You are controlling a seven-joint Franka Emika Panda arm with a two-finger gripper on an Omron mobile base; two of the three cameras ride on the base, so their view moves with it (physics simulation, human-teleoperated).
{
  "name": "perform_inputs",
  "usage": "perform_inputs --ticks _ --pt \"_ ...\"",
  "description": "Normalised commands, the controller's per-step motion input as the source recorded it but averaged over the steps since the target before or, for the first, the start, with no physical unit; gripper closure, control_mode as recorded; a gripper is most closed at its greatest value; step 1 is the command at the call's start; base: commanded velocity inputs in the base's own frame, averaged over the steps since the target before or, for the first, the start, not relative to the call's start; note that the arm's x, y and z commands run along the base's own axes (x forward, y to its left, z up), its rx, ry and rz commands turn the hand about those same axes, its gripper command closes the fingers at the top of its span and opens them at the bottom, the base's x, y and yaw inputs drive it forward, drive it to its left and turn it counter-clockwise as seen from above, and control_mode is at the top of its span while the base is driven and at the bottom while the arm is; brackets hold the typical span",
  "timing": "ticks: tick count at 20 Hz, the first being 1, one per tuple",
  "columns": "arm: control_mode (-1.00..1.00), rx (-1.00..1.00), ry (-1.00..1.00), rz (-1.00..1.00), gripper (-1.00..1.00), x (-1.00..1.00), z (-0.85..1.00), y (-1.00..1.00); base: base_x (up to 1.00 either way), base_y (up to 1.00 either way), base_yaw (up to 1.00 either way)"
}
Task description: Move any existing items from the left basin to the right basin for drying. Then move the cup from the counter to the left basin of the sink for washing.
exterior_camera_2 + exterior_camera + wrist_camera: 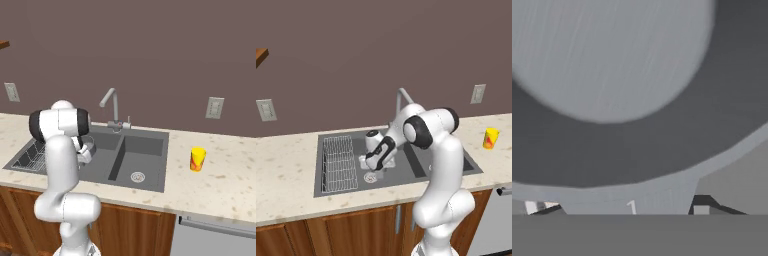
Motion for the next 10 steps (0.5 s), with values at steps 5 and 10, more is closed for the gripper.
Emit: perform_inputs --ticks 5,10 --pt "-1.00 0.00 -0.05 0.00 1.00 -0.34 0.99 0.00 0.00 0.00 0.00" --pt "-1.00 0.00 0.00 0.02 1.00 -0.47 1.00 0.00 0.00 0.00 0.00"
